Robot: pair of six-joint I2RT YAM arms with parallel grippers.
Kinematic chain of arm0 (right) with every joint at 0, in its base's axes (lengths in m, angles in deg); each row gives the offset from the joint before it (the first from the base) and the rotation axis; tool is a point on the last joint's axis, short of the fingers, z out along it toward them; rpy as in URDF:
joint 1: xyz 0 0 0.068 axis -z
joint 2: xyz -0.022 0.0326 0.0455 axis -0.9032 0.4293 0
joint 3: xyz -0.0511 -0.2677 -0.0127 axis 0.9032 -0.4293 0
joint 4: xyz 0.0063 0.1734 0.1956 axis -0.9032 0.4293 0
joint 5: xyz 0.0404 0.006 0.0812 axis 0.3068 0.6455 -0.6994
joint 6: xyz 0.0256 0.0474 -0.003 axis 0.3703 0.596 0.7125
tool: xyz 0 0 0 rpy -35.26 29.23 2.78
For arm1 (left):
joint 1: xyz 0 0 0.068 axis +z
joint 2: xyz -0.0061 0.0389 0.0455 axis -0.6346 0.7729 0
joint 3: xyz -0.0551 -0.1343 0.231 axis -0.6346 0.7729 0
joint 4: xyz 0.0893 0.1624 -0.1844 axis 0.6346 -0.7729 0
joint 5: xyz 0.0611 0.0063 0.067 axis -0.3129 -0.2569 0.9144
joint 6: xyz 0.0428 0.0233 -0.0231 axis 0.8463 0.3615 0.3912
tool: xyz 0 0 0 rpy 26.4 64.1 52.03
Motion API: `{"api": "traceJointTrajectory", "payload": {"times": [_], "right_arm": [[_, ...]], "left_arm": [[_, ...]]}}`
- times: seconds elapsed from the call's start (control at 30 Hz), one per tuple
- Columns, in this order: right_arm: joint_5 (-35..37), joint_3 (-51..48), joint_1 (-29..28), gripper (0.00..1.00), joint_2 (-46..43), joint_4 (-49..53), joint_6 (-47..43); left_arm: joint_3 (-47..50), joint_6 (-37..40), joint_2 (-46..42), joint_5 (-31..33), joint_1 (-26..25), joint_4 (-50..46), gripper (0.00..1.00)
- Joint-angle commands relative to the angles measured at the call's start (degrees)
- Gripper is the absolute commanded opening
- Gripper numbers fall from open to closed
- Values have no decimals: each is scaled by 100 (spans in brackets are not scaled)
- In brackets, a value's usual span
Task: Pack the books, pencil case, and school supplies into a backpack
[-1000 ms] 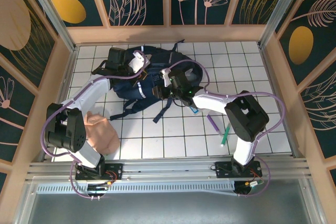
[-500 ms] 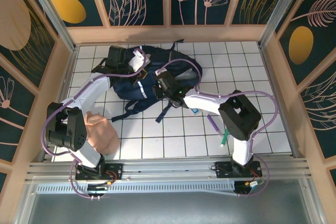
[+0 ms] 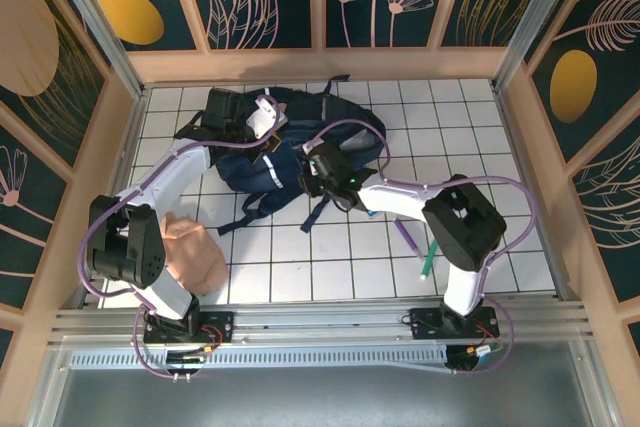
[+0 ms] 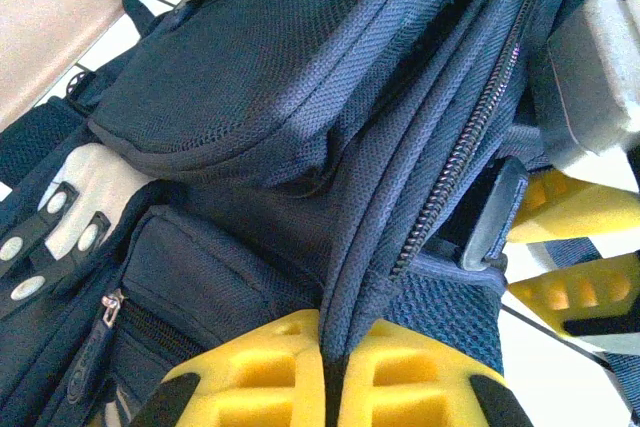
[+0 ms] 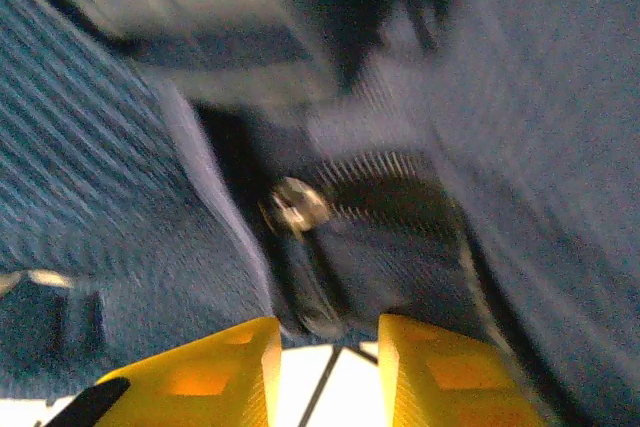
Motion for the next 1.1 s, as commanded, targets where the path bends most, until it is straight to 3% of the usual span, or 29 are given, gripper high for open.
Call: {"api": "traceJointTrajectory", "payload": {"times": [0.0, 0.13, 0.27, 0.33, 0.53, 0.7, 0.77, 1.07], "right_arm": [[-1836, -243, 408, 35, -355, 75, -264], [-2735, -219, 579, 30, -382, 173, -505], [-2314, -351, 554, 15, -386, -168, -807], [-2162, -670, 518, 13, -502, -760, -1135], [-1175, -888, 549, 20, -365, -1751, -1760], [-2084, -1703, 370, 23, -539, -3164, -3301], [-2435, -1921, 477, 22, -559, -3647, -3370], [-2762, -2084, 671, 29, -301, -4267, -3755]], "left_arm": [[-54, 135, -345, -317, 77, 529, 0], [-51, 160, -382, -501, 81, 520, 0], [-51, 70, -439, -686, 76, 569, 0], [-34, 35, -474, -759, 74, 604, 0], [89, 6, -573, -990, 78, 710, 0], [203, -20, -623, -979, 78, 767, 0], [237, -13, -641, -973, 78, 767, 0], [340, 133, -734, -935, 74, 740, 0]]}}
